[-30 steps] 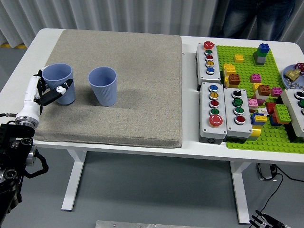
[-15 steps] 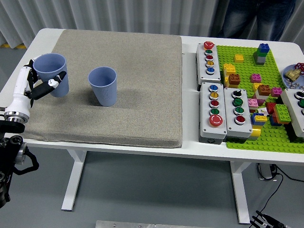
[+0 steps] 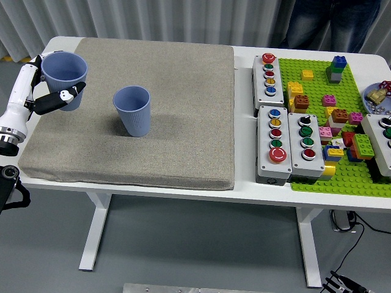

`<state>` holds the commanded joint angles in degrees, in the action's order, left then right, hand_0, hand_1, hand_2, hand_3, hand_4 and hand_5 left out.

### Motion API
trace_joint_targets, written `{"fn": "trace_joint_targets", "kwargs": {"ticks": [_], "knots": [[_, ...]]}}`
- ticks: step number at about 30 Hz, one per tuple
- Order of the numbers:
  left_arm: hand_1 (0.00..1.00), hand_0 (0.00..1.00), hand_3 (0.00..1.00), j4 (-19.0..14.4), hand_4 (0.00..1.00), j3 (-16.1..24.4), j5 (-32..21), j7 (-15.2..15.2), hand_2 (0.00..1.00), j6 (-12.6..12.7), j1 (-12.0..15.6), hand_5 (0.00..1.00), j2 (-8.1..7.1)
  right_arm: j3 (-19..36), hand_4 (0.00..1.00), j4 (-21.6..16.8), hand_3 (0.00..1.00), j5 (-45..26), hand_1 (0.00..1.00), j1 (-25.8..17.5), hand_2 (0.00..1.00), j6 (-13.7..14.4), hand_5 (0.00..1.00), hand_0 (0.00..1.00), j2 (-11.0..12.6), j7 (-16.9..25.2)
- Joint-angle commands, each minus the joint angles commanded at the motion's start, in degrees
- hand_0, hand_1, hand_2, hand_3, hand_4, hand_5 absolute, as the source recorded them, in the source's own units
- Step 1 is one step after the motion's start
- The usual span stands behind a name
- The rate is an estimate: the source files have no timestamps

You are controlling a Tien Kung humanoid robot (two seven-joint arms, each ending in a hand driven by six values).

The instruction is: Pick cup pour cup place

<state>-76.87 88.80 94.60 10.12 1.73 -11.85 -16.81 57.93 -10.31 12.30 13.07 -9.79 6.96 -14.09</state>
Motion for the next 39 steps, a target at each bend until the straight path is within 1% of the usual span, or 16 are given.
{"fn": "trace_joint_targets", "kwargs": {"ticks": [2, 5, 6, 7, 11, 13, 15, 17, 24, 31, 37, 39], "knots": [[0.546, 0.46, 0.666, -1.5, 0.684, -0.6, 2.2, -0.5, 0.742, -0.7, -0.1, 0.131, -0.74, -0.1, 0.177, 0.0, 0.611, -0.1, 0.683, -0.1, 0.707, 0.1, 0.288, 0.759, 0.0, 0.1], [0.546, 0.46, 0.666, -2.4, 0.684, -1.5, 4.7, -0.9, 0.742, -1.7, -0.4, 0.131, -1.56, -0.3, 0.177, 0.0, 0.611, -0.3, 0.683, -0.1, 0.707, 0.1, 0.288, 0.759, 0.0, 0.1], [0.544, 0.458, 0.664, -3.1, 0.683, -2.2, 6.5, -1.2, 0.729, -2.4, -0.6, 0.129, -2.46, -0.4, 0.177, 0.0, 0.611, -0.4, 0.683, -0.2, 0.707, 0.2, 0.283, 0.759, 0.0, 0.1], [0.544, 0.458, 0.664, -3.4, 0.683, -2.5, 7.5, -1.3, 0.729, -2.6, -0.7, 0.129, -2.82, -0.4, 0.177, 0.0, 0.611, -0.5, 0.683, -0.2, 0.707, 0.3, 0.283, 0.759, 0.0, 0.1], [0.544, 0.458, 0.664, -5.8, 0.683, -4.7, 10.7, -1.7, 0.729, -4.2, -1.7, 0.129, -5.84, -0.8, 0.177, 0.0, 0.611, -1.0, 0.683, -0.1, 0.707, 0.3, 0.283, 0.759, 0.1, 0.3], [0.535, 0.451, 0.651, -6.5, 0.682, -5.8, 11.7, -1.7, 0.718, -4.4, -2.4, 0.129, -6.74, -0.8, 0.175, 0.0, 0.611, -1.1, 0.683, -0.1, 0.707, 0.4, 0.279, 0.759, 0.2, 0.3], [0.535, 0.451, 0.651, -6.6, 0.682, -6.8, 12.9, -1.8, 0.718, -4.5, -3.3, 0.129, -7.25, -0.9, 0.175, 0.0, 0.611, -1.3, 0.683, 0.0, 0.707, 0.4, 0.279, 0.759, 0.2, 0.4], [0.533, 0.449, 0.651, -6.5, 0.682, -7.4, 14.2, -1.9, 0.715, -4.5, -3.9, 0.127, -7.45, -1.0, 0.175, 0.0, 0.611, -1.4, 0.683, 0.0, 0.707, 0.4, 0.276, 0.758, 0.2, 0.4], [0.531, 0.448, 0.647, -6.1, 0.678, -10.0, 21.3, -2.2, 0.714, -4.5, -5.7, 0.114, -7.88, -1.4, 0.175, 0.0, 0.611, -2.0, 0.683, 0.0, 0.707, 0.7, 0.273, 0.758, 0.2, 0.7], [0.528, 0.447, 0.647, -4.6, 0.678, -12.3, 27.3, -2.5, 0.711, -4.0, -7.7, 0.114, -7.69, -1.6, 0.176, 0.0, 0.611, -2.2, 0.683, 0.2, 0.707, 0.7, 0.272, 0.759, 0.3, 0.8], [0.528, 0.447, 0.644, -4.5, 0.681, -13.1, 32.4, -2.9, 0.71, -3.2, -8.4, 0.113, -7.55, -1.8, 0.176, 0.0, 0.61, -2.4, 0.683, 0.2, 0.707, 0.8, 0.27, 0.758, 0.3, 0.9], [0.528, 0.447, 0.644, -4.5, 0.681, -13.5, 35.3, -3.3, 0.71, -2.9, -8.7, 0.113, -7.52, -1.8, 0.176, 0.0, 0.61, -2.4, 0.683, 0.1, 0.707, 0.9, 0.27, 0.758, 0.3, 1.0]]}}
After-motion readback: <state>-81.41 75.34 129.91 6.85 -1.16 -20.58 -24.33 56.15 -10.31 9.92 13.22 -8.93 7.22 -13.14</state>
